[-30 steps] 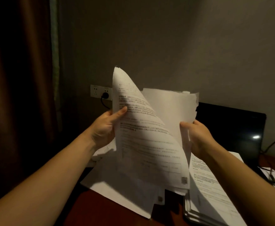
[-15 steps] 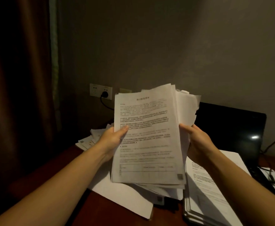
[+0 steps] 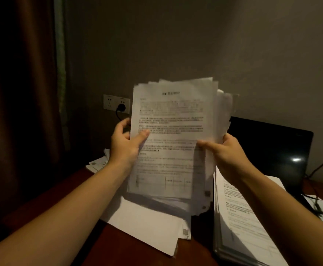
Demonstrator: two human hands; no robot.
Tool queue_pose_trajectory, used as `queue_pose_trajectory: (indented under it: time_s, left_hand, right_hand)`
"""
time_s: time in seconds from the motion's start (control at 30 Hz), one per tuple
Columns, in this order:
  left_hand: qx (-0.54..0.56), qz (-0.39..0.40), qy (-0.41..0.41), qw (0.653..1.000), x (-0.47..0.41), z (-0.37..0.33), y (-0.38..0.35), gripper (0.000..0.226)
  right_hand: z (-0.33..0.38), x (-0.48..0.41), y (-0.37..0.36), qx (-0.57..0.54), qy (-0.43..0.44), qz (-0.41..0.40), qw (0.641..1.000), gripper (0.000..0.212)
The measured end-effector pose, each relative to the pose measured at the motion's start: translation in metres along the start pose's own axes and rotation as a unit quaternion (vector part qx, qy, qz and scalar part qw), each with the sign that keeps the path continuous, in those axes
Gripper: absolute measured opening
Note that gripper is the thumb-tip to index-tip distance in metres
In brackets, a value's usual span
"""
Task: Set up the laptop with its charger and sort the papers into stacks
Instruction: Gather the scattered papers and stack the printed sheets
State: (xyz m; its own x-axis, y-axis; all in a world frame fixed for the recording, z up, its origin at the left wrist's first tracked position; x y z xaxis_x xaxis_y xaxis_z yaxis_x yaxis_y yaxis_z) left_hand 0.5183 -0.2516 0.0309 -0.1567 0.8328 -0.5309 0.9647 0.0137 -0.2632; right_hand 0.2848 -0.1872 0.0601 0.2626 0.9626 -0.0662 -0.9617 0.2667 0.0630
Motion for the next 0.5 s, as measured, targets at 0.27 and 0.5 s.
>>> queue_pose_trajectory:
  time_s: [0.27,0.5]
  left_hand:
    - [-0.087,0.074,-0.056,0.992,0.012,0.000,0.020,0.019]
    - [-0.076,0.081,-0.071,0.991,0.027,0.006,0.031,0.015]
  right_hand:
    - [-0.021,0.009,-0.019,0.018,0.049,0.025,0.998,0.044]
    - [-0.035,0.012,-0.031,0.032,0.049,0.025,0.998,0.034]
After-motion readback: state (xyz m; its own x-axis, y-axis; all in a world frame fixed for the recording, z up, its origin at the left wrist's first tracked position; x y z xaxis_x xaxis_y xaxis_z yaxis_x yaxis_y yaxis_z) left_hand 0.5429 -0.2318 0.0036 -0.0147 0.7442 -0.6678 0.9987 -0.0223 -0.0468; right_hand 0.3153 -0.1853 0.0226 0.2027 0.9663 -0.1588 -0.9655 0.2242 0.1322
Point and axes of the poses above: each hand's wrist, its own x-axis away from the middle knuckle, its own y-axis out of the back of the hand, z = x × y, the point moved 2 cm from there along -x, towards the middle knuckle, and after that the axes turned 14 degrees about -y, right-handed, at the moved point
